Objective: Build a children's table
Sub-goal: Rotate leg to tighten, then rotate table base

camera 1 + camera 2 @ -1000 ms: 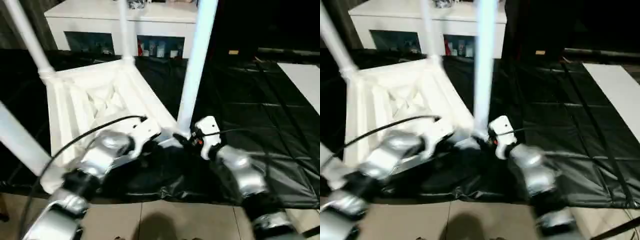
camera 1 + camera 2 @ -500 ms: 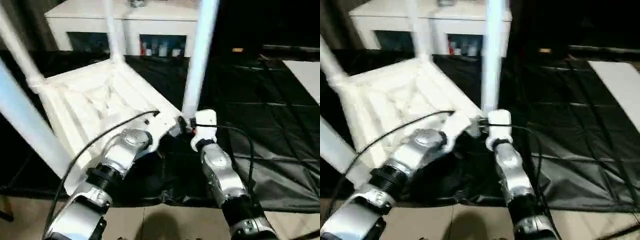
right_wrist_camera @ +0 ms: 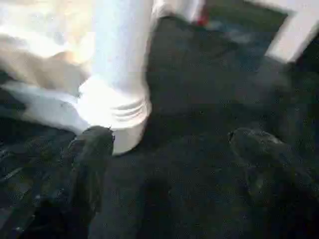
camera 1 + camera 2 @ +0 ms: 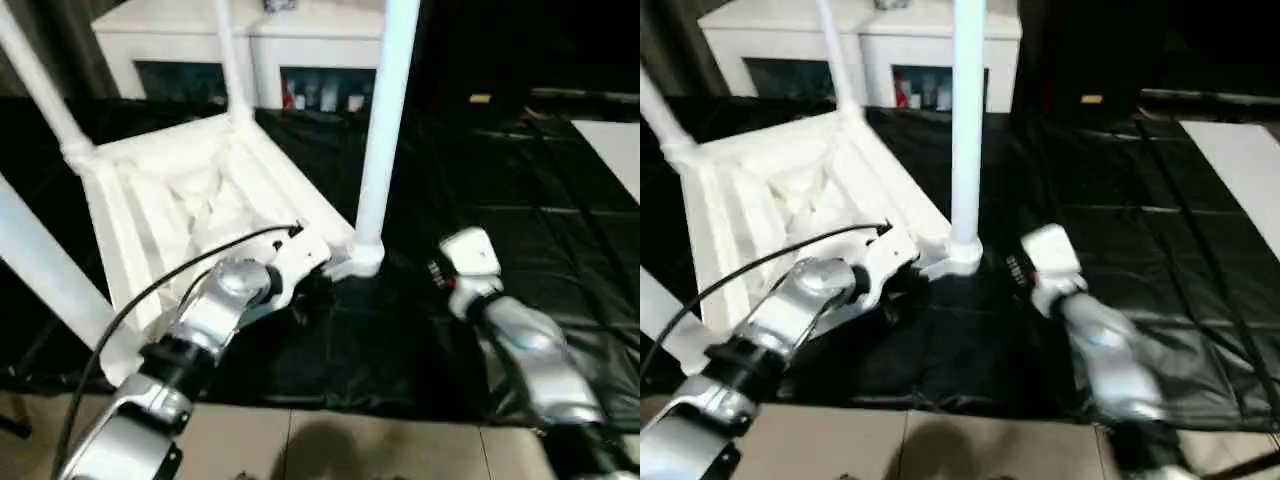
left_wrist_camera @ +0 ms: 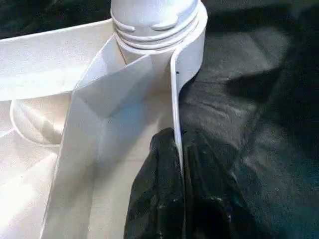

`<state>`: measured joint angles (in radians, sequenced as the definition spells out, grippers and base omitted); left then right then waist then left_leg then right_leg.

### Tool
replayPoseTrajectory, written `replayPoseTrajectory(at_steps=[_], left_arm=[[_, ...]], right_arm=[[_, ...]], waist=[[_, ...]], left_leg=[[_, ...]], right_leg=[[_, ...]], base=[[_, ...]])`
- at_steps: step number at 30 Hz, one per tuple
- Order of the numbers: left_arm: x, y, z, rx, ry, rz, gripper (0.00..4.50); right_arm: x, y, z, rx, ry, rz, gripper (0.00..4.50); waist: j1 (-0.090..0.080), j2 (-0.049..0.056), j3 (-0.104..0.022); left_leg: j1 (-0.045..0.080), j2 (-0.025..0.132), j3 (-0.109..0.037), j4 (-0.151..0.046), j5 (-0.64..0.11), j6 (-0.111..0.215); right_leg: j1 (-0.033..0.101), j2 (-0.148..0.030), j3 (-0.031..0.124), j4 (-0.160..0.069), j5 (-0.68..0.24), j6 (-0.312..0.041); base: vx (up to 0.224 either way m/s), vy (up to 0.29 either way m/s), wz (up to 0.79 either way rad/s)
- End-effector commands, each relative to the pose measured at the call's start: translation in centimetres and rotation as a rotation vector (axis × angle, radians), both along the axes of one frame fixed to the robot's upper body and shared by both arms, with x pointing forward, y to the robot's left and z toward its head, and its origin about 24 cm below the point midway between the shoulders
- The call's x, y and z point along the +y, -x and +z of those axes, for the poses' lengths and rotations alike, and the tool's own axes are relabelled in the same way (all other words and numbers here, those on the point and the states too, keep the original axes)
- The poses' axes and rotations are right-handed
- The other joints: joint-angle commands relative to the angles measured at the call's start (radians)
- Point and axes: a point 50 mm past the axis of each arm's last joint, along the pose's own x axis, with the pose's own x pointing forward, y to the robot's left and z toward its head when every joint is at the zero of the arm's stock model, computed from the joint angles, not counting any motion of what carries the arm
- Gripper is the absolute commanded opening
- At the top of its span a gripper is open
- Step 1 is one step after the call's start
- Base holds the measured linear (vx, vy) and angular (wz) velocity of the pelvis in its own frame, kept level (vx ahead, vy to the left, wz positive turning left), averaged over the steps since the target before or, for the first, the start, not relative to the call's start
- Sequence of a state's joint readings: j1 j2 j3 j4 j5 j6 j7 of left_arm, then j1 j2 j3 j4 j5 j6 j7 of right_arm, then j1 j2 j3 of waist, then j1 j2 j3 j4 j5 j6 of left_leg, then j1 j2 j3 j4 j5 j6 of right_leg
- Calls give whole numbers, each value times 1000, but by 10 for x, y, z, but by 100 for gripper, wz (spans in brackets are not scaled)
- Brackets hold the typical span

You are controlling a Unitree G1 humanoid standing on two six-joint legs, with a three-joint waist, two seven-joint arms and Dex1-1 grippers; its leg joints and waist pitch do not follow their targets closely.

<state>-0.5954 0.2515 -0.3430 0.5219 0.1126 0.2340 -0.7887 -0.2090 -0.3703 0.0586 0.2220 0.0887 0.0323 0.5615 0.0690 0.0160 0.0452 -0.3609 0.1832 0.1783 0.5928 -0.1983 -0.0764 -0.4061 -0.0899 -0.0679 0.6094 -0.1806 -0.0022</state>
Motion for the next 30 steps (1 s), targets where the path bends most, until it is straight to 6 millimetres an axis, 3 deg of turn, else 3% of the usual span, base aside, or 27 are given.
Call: replayPoseTrajectory(at_steps=[1, 6, 8, 10, 11, 13, 15, 17, 18, 20, 21, 25, 27, 28, 30], left_arm=[[-16, 6, 9, -62, 74, -108, 0], [-17, 8, 11, -46, 122, -120, 28], [-16, 10, 11, -38, 135, -115, 44], [-13, 14, 15, -29, 165, -98, 65], [-10, 18, 18, -22, 191, -102, 70], [-4, 24, 23, -9, 224, -106, 88], [2, 28, 27, -5, 229, -106, 100], [8, 32, 29, 15, 237, -105, 112], [12, 36, 31, 30, 243, -110, 121], [19, 46, 33, 79, 238, -134, 140], [21, 49, 34, 95, 236, -144, 147], [24, 67, 36, 175, 229, -181, 184], [24, 71, 38, 179, 219, -203, 188], [24, 71, 38, 179, 219, -203, 191], [24, 70, 40, 167, 221, -188, 220]], right_arm=[[5, 5, 6, 11, -10, 93, 408], [14, 16, 7, 57, -13, 240, 413], [17, 16, 8, 59, -13, 248, 414], [27, 17, 7, 71, -7, 279, 414], [34, 19, 7, 87, -24, 316, 414], [42, 23, 7, 122, -47, 386, 414], [47, 26, 5, 148, -30, 443, 414], [51, 26, 1, 173, -25, 463, 414], [54, 24, -2, 188, -9, 474, 414], [58, 21, -10, 222, 14, 486, 414], [59, 20, -12, 233, 24, 490, 414], [69, 16, -20, 284, 62, 544, 414], [75, 13, -18, 286, 44, 575, 414], [75, 13, -18, 286, 44, 575, 414], [82, 6, -18, 280, 27, 566, 414]], waist=[[4, -19, -55], [19, -23, -53], [21, -20, -53], [21, -18, -57], [21, -22, -57], [19, -20, -56], [16, -28, -56], [16, -23, -53], [16, -29, -52], [12, -24, -51], [10, -28, -47], [12, -29, -47], [16, -26, -49], [13, -27, -47], [12, -25, -47]], left_leg=[[-5, 37, -11, -69, -183, 113], [-5, 41, -12, -72, -194, 102], [-6, 42, -13, -73, -195, 94], [-5, 49, -15, -74, -177, 85], [-7, 48, -14, -73, -169, 87], [-10, 50, -14, -71, -145, 101], [-12, 48, -12, -69, -138, 110], [-8, 47, -10, -69, -154, 103], [-9, 48, -11, -71, -159, 96], [-5, 49, -13, -73, -177, 76], [-3, 47, -9, -75, -190, 70], [-1, 49, -9, -77, -189, 54], [9, 49, -6, -73, -181, 55], [1, 48, -8, -75, -169, 57], [1, 47, -8, -75, -172, 52]], right_leg=[[51, -51, 44, -87, -280, -175], [49, -54, 45, -90, -324, -157], [48, -57, 44, -89, -324, -167], [48, -56, 45, -79, -258, -192], [48, -55, 44, -78, -239, -195], [50, -55, 44, -67, -162, -222], [53, -55, 45, -66, -141, -229], [50, -56, 46, -68, -179, -224], [51, -57, 46, -69, -203, -218], [48, -60, 46, -67, -247, -221], [43, -53, 47, -76, -273, -213], [44, -53, 48, -69, -256, -218], [39, -51, 50, -67, -221, -225], [44, -49, 49, -64, -197, -231], [45, -50, 49, -63, -196, -230]], base=[[0, 0, 0], [0, 0, 0], [0, 0, 0], [0, 0, 0], [0, 0, 0], [0, 0, 0], [0, 0, 0], [0, 0, 0], [0, 0, 0], [0, 0, 0], [0, 0, 0], [0, 0, 0], [0, 0, 0], [0, 0, 0], [0, 0, 0]])
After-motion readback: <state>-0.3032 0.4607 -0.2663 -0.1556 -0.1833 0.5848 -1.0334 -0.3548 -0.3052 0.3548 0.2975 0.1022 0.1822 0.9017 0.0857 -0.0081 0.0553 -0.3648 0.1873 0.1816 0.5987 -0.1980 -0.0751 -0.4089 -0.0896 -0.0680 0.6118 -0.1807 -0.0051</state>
